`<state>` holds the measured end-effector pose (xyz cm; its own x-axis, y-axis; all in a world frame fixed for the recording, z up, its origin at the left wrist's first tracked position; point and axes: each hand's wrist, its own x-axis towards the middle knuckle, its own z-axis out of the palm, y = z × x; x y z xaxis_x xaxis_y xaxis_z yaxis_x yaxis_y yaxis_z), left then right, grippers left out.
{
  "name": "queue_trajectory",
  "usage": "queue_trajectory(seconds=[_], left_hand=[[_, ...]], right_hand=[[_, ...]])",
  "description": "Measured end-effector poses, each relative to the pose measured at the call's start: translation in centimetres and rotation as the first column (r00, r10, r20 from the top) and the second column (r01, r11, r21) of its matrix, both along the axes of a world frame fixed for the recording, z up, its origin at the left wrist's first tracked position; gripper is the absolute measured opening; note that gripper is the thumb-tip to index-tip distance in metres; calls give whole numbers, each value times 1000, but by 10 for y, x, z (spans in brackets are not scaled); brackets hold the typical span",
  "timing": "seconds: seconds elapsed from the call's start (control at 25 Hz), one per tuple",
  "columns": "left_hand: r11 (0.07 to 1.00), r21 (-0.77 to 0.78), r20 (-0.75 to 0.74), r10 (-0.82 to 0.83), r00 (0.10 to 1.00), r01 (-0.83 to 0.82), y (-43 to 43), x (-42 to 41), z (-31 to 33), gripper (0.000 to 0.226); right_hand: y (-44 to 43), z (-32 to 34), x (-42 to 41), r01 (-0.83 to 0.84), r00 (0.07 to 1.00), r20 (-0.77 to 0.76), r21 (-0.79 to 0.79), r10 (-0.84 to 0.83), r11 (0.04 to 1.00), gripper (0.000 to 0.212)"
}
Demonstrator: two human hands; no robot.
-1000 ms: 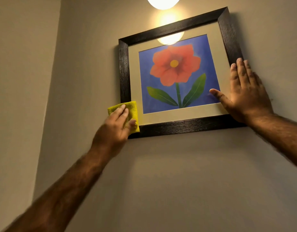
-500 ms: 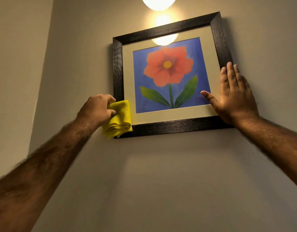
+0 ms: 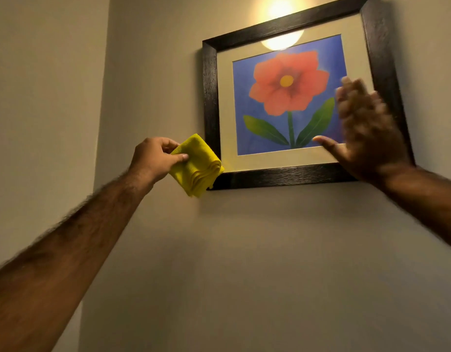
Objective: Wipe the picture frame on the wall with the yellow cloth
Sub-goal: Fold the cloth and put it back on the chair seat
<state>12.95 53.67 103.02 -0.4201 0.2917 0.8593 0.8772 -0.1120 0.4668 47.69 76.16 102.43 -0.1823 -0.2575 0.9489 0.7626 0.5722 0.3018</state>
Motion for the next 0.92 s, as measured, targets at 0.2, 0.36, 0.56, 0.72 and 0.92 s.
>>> queue_trajectory(seconds=[0.2,0.36,0.56,0.72,0.92], left_hand=[[975,16,159,-219,963,220,-32,-16,-28,25],[958,-8,251,-274,928,285,-67,-25,-71,18],[965,-12,444,-231,866,264,-137,-67,-151,24],[953,29,691,-237,683,301,-205,-109,-236,27],[984,56,856,-133,499,167,-290,-152,-363,27]], right_hand=[[-118,-54,-129,-573,718,266,-300,644,763,71],[-171,-92,-206,-618,441,-314,-786,841,30,74],[-207,-154,-286,-405,212,-690,-707,692,-580,6],[-243,-220,-339,-209,213,-760,-650,615,-731,8],[-298,-329,-406,57,323,-731,-619,601,-783,37]])
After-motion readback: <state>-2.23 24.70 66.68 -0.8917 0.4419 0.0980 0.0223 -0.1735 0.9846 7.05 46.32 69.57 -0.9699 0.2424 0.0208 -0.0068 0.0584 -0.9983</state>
